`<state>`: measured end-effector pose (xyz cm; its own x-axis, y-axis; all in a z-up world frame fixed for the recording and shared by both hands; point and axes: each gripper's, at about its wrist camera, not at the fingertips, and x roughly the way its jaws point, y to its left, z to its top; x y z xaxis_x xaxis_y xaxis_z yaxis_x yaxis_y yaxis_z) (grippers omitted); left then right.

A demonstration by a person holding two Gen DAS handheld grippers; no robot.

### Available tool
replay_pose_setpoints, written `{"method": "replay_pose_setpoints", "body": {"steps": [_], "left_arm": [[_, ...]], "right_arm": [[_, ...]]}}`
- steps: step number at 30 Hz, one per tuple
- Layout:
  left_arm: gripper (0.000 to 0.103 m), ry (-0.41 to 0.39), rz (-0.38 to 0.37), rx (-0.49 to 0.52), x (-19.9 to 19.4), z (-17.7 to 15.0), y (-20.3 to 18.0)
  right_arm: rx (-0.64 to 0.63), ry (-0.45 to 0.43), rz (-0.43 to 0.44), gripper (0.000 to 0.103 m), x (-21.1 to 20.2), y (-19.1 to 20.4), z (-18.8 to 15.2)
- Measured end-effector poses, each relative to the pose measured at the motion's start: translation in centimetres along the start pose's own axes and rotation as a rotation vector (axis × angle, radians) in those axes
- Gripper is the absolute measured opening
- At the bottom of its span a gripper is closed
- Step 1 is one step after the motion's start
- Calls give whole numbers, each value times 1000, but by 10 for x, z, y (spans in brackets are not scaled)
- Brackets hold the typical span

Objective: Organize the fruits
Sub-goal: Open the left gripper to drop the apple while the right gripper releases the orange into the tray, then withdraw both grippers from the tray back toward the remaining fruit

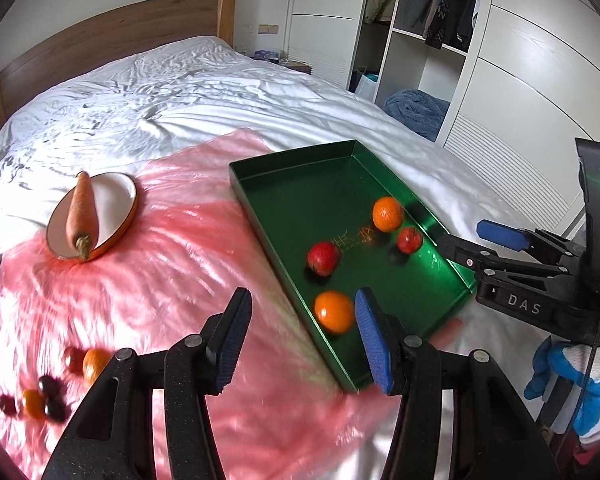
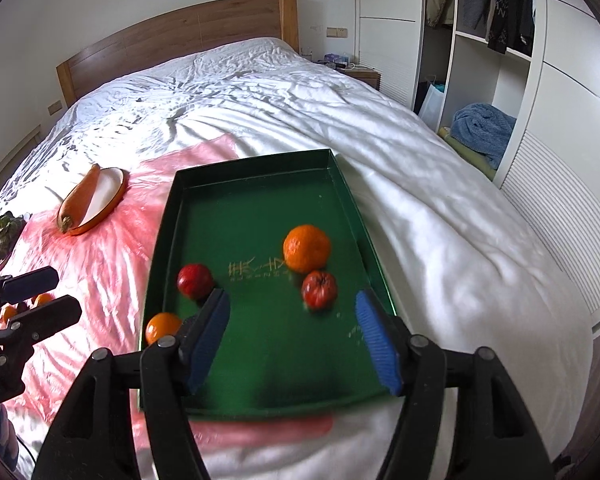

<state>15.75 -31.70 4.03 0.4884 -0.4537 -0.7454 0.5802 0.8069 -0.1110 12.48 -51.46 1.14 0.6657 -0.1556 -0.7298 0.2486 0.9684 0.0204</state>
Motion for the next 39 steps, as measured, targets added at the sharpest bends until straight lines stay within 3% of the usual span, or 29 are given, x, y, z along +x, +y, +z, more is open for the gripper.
{"method": "replay_pose_setpoints", "body": {"steps": [12, 23, 39], "left_arm": [[55, -35, 106, 0, -53, -55, -12], [56, -84, 105, -23, -93, -77, -9], [60, -122, 100, -42, -128, -100, 0]], "right_arm": [[14, 18, 9, 103, -56, 21, -66], [34, 17, 21, 103, -88, 36, -103], [5, 12, 39, 103, -120, 62, -122]]}}
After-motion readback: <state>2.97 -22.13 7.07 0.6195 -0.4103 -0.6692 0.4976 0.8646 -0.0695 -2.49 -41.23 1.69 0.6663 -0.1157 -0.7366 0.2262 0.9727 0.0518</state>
